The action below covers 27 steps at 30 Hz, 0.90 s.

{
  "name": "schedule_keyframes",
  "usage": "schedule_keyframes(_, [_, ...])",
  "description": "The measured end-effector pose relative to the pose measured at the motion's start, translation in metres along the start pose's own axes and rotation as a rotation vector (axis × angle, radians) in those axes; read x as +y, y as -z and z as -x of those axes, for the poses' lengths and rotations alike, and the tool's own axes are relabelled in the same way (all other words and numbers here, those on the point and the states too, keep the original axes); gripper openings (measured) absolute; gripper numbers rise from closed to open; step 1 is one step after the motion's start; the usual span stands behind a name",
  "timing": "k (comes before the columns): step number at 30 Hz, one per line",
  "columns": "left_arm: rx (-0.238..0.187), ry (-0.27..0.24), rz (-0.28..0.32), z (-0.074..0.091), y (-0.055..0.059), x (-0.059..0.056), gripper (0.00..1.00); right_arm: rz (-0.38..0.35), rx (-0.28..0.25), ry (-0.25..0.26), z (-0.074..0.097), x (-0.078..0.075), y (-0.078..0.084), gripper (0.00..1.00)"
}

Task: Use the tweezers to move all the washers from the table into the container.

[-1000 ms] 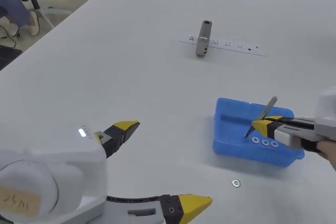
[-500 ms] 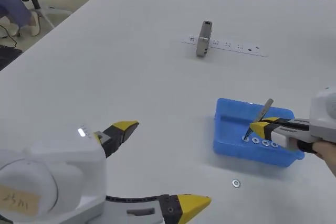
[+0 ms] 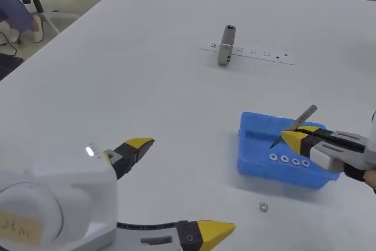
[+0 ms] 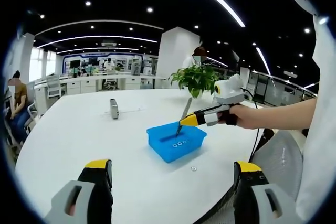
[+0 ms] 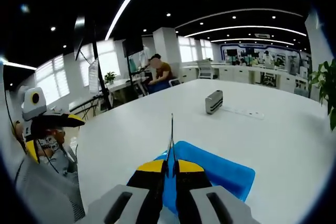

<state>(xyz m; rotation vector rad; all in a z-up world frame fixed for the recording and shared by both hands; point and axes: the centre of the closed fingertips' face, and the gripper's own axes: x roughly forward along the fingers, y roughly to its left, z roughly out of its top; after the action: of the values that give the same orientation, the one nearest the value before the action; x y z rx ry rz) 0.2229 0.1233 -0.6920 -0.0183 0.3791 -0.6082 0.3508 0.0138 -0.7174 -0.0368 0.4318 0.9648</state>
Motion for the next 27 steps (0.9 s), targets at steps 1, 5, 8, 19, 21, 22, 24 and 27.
schedule_keyframes(1, [0.002,0.003,-0.003,0.0,0.0,-0.001,0.97,-0.006,-0.011,-0.006,0.002,0.003,-0.001,0.04])
schedule_keyframes(5, [0.002,0.01,-0.004,-0.001,0.0,-0.002,0.97,-0.023,-0.028,-0.054,0.012,0.021,0.003,0.04])
schedule_keyframes(8, [0.005,0.012,-0.006,-0.001,0.0,-0.003,0.97,-0.047,-0.008,-0.087,0.017,0.032,0.015,0.04])
schedule_keyframes(19, [0.007,0.021,-0.014,-0.002,-0.001,-0.007,0.97,-0.097,0.109,-0.119,0.019,0.043,0.065,0.04])
schedule_keyframes(21, [0.009,0.021,-0.015,-0.002,0.0,-0.007,0.97,-0.095,0.127,-0.122,0.019,0.044,0.07,0.04])
schedule_keyframes(22, [0.009,0.021,-0.015,-0.002,0.0,-0.007,0.97,-0.088,0.134,-0.122,0.018,0.045,0.072,0.04])
schedule_keyframes(24, [0.011,0.018,-0.015,-0.002,0.0,-0.007,0.97,-0.079,0.148,-0.126,0.017,0.047,0.075,0.04])
schedule_keyframes(27, [0.01,0.014,-0.012,-0.001,0.0,-0.007,0.97,-0.06,0.163,-0.131,0.016,0.049,0.078,0.04])
